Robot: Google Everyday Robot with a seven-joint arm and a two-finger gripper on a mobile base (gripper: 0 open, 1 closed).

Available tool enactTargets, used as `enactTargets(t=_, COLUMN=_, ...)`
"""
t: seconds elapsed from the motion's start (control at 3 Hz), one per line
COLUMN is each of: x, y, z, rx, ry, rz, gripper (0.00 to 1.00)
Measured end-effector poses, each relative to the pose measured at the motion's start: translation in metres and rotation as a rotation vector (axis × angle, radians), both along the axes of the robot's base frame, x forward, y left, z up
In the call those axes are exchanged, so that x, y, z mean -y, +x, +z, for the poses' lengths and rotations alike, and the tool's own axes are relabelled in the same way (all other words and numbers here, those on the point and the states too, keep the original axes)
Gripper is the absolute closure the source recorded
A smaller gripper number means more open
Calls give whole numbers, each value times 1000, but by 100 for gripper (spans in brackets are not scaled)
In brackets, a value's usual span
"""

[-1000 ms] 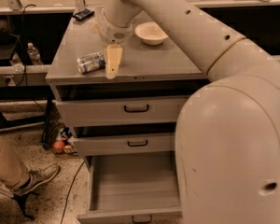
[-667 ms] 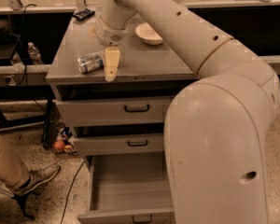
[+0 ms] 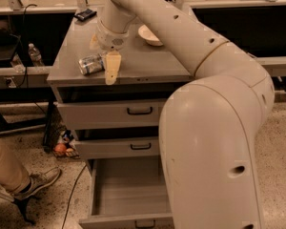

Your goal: Place redbull can into bottom drawer

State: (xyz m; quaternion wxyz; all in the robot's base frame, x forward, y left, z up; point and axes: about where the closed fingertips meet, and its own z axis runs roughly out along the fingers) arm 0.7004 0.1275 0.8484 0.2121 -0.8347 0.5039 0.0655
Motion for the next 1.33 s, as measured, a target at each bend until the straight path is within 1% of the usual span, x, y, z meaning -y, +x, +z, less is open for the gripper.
enactTargets(t=0.33, x=-1, y=-2, z=-11, rx=-38, ry=11, rz=-4, gripper=41)
enactTargets(t=0.67, x=-3, y=-4, z=-18, rx=-63, ry=16, rz=-5, gripper=63)
enactTargets(t=1.0, x=8, y=-7, z=-12, rx=-57, ry=10, rz=-23, gripper=95)
enactTargets(t=1.33, x=39, y=-17, z=17, rx=-21, ry=-5, rz=-85, gripper=100)
